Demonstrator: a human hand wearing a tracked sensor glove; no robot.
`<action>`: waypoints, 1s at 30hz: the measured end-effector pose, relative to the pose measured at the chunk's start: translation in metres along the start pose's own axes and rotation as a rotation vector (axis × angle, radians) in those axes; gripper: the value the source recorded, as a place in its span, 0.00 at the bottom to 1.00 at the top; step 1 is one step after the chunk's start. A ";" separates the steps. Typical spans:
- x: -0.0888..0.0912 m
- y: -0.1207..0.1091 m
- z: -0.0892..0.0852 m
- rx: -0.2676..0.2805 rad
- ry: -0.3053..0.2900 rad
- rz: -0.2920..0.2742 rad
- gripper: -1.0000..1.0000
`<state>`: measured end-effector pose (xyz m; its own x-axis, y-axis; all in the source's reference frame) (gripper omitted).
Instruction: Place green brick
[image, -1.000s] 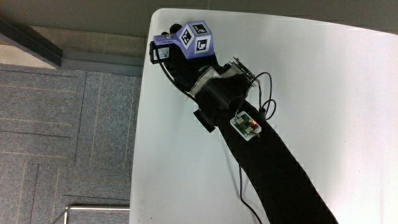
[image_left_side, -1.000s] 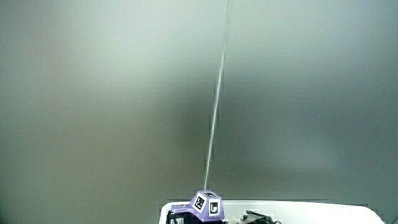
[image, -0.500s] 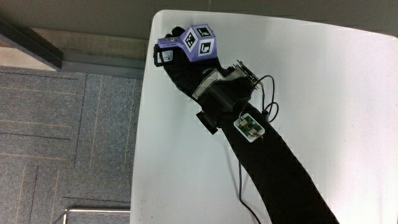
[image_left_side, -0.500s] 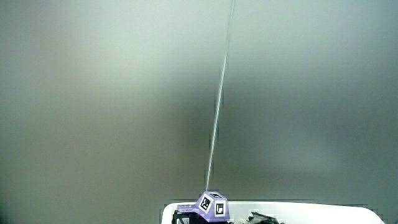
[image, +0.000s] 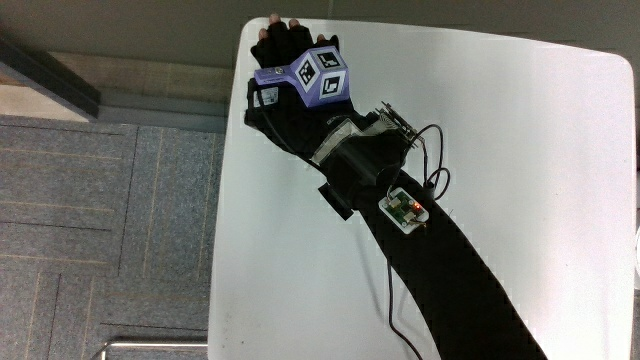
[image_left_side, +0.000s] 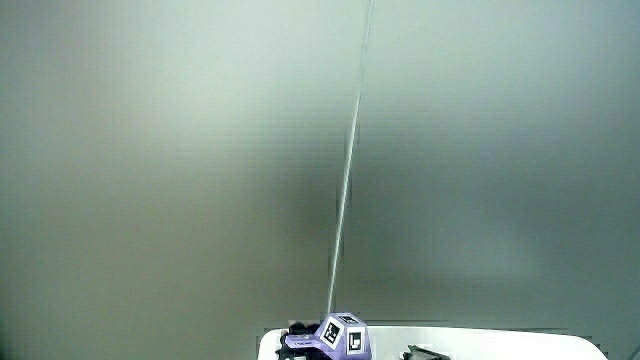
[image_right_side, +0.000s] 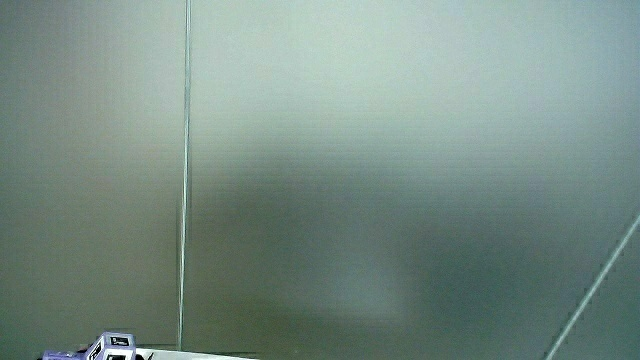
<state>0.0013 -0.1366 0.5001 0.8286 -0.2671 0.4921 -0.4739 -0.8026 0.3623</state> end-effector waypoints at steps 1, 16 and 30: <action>0.001 0.000 0.000 0.001 0.008 -0.005 0.00; 0.029 -0.006 -0.007 -0.007 0.083 0.045 0.00; 0.055 -0.046 0.026 0.044 0.069 0.033 0.00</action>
